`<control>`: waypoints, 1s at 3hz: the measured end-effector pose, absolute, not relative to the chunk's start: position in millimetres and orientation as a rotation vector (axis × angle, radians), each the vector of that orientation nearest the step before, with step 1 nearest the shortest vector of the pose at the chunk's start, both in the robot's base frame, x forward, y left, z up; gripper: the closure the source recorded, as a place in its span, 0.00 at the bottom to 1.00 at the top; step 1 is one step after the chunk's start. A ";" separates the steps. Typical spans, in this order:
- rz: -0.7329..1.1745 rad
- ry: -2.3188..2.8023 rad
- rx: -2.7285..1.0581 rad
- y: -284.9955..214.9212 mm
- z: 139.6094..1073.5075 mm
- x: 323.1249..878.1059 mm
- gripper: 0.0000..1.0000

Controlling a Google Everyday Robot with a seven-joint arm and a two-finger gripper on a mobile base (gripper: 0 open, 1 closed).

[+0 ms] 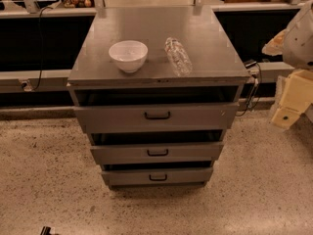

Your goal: Open middle drawer

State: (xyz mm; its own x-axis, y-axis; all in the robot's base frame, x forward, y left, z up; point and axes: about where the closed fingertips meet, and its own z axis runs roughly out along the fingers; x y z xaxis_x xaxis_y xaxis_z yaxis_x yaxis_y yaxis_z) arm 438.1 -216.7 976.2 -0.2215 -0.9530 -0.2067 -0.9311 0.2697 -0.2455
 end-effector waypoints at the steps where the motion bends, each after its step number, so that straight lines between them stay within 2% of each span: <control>1: -0.098 2.232 -1.724 -216.7 976.1 438.2 0.00; 2: -0.074 2.264 -1.649 -223.0 955.5 452.3 0.00; 3: -0.018 2.315 -1.569 -214.2 892.6 475.1 0.00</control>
Offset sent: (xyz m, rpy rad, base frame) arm 0.0426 -0.0201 -0.0660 0.1007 0.0130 -0.1538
